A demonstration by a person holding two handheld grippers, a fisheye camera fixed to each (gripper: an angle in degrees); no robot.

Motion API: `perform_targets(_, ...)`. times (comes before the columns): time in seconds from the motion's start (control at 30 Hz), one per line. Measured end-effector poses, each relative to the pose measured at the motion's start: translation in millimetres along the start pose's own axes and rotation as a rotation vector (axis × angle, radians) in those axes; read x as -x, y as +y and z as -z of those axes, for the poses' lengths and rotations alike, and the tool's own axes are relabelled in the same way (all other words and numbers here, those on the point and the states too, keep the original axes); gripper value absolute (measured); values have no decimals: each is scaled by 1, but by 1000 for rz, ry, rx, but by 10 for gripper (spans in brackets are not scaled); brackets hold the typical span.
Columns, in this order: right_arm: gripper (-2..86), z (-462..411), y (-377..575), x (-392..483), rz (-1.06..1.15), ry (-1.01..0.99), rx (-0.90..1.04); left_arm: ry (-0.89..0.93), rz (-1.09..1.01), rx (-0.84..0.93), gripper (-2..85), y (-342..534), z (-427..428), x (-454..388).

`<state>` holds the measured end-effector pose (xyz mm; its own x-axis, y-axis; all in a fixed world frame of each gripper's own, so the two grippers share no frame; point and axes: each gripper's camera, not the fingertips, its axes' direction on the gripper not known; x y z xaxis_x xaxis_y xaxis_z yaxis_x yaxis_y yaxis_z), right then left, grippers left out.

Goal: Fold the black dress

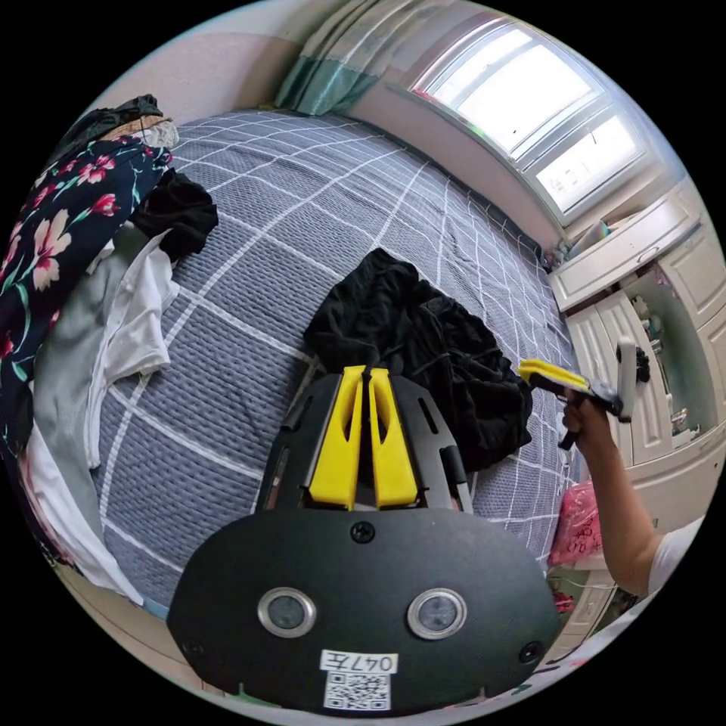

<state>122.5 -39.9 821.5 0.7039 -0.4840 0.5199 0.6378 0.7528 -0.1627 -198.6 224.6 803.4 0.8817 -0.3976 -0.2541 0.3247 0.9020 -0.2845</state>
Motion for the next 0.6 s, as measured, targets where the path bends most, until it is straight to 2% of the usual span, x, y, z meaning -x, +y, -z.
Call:
perform_targets(0.1,107,-16,14,3,21,-26,78,-3,-29,15,-8,-7,-2,1)
perform_targets(0.23,18,-49,14,33,175,-4,157,-20,-59,41,-7,-14,-7,0)
perform_targets(0.47,0,24,152,41,24,107,41,-2,-68,95,-7,-21,-11,12)
perform_targets(0.6,2,23,213,42,-38,62,73,-11,-80,118,-7,-19,-15,15)
